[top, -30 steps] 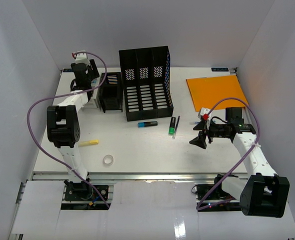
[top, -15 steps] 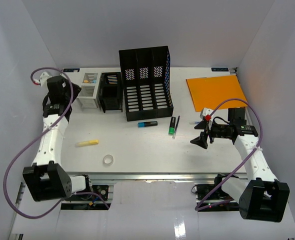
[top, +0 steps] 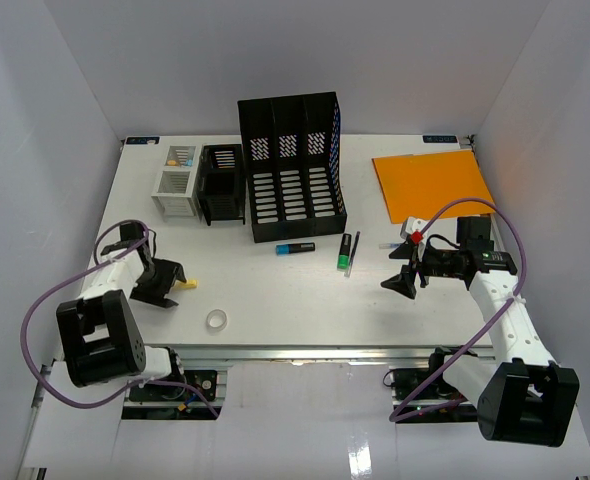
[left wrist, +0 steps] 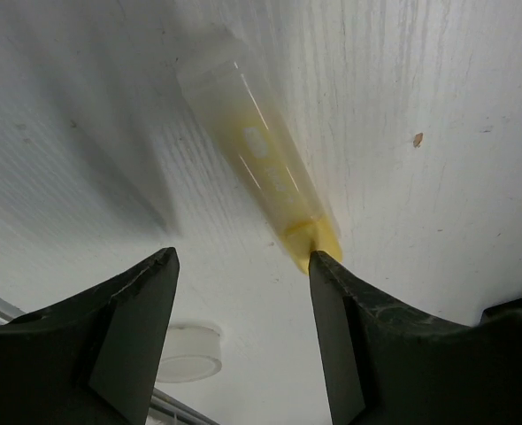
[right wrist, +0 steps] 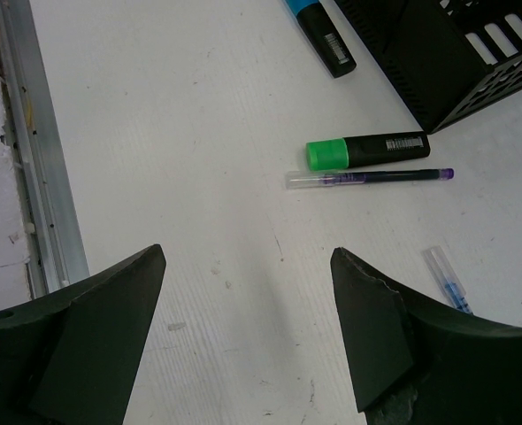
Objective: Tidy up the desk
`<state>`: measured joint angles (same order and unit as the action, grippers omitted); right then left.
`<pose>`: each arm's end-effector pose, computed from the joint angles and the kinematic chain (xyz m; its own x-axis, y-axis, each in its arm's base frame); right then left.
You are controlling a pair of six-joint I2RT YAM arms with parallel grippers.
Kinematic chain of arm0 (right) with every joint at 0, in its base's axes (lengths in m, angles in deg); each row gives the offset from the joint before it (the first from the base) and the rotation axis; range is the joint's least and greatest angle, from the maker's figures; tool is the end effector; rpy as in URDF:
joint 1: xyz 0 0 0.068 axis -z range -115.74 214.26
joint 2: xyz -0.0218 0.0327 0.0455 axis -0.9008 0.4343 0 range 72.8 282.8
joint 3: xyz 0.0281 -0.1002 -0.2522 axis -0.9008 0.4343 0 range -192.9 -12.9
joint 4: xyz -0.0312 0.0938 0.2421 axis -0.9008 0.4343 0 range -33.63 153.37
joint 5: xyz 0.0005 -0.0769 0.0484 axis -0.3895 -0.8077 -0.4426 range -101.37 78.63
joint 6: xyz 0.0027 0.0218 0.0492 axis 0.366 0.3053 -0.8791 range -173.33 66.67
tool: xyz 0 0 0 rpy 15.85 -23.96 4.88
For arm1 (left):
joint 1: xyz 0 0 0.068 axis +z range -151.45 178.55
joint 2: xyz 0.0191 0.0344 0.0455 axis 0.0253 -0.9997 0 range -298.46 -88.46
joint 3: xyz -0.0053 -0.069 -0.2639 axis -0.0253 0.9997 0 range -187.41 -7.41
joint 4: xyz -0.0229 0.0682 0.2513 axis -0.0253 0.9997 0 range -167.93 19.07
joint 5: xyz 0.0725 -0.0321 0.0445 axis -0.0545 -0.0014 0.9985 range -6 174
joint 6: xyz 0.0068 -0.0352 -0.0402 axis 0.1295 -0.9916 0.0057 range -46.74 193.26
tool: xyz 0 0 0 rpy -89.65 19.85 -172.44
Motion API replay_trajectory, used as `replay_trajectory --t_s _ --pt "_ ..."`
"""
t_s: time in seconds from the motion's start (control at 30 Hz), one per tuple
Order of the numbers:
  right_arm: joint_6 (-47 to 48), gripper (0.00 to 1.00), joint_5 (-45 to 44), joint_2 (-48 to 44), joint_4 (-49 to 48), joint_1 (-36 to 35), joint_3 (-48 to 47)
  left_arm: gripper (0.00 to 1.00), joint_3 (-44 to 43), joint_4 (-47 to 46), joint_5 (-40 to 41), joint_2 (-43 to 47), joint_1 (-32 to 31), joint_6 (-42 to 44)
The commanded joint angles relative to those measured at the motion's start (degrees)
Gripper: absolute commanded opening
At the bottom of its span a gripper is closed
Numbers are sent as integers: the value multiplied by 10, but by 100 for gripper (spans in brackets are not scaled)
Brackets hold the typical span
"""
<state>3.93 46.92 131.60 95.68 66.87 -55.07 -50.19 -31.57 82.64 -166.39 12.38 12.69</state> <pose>0.1883 0.0218 0.2500 -0.0673 -0.4395 -0.8957 -0.9406 0.3275 -0.0900 0.2098 0.0507 0.1714 -0.2668 -0.9623 -0.0522 -0.9522 0.2715 -0.1403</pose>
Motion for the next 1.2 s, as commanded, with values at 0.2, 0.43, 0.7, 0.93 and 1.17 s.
replay_trajectory --t_s 0.2,0.43,0.7,0.93,1.17 --pt "17 82 14 -8 12 4 -2 71 -56 -28 3 -66 6 -18" --pt "20 82 14 -6 15 4 -2 73 -71 -28 27 -84 13 -24" --pt "22 82 15 -5 16 4 -1 69 -83 -24 91 -114 41 -8" --pt "22 82 16 -4 17 5 -1 19 -72 -50 67 -119 54 7" --pt "21 82 19 -5 18 9 0 1 -80 -107 -13 -51 54 81"
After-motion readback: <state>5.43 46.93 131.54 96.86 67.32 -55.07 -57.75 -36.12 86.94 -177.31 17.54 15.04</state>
